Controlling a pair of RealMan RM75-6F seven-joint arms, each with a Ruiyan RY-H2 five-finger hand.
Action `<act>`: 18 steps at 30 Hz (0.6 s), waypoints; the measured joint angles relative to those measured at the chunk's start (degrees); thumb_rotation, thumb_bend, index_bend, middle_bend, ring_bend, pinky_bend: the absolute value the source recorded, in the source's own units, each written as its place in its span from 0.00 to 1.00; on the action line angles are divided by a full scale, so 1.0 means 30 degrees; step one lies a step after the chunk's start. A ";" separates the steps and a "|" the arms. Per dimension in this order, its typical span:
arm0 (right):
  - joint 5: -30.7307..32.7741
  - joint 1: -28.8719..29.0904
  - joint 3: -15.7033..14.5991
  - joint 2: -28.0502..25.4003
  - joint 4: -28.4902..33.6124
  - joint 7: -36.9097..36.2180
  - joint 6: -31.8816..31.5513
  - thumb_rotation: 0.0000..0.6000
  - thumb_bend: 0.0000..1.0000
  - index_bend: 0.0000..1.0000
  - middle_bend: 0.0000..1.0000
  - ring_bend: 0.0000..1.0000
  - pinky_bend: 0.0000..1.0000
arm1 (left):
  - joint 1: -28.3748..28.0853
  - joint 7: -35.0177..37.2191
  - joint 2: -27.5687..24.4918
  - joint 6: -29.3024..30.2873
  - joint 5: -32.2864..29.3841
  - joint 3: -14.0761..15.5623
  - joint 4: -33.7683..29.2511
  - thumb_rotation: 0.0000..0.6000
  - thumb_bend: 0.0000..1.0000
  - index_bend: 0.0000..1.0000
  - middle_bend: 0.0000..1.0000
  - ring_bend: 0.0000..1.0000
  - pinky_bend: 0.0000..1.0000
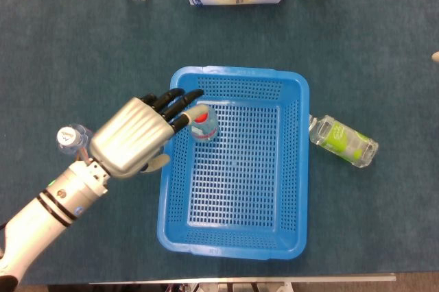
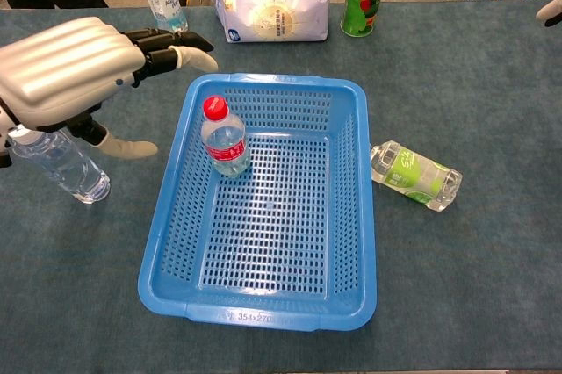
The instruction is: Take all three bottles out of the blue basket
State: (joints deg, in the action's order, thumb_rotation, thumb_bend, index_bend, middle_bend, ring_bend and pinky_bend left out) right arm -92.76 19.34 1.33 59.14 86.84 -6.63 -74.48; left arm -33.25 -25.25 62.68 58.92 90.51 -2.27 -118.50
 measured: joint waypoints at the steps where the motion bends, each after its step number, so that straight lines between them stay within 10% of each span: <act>1: 0.0005 -0.0017 0.0008 -0.0017 0.0008 0.0002 -0.0032 1.00 0.00 0.25 0.30 0.31 0.58 | -0.0092 0.0050 0.0206 -0.0081 0.0008 -0.0032 0.0136 1.00 0.17 0.15 0.09 0.16 0.45; 18: 0.0248 -0.0496 -0.0091 -0.0015 -0.0395 -0.0471 -0.0311 1.00 0.00 0.25 0.31 0.31 0.58 | -0.1574 0.0642 0.3588 -0.0681 -0.1464 -0.1323 0.3039 1.00 0.17 0.17 0.13 0.16 0.45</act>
State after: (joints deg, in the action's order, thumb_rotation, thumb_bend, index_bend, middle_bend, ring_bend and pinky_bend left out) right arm -92.02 17.85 1.06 59.09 85.65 -8.05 -75.41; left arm -37.97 -23.32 73.44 56.88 86.12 -6.24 -109.39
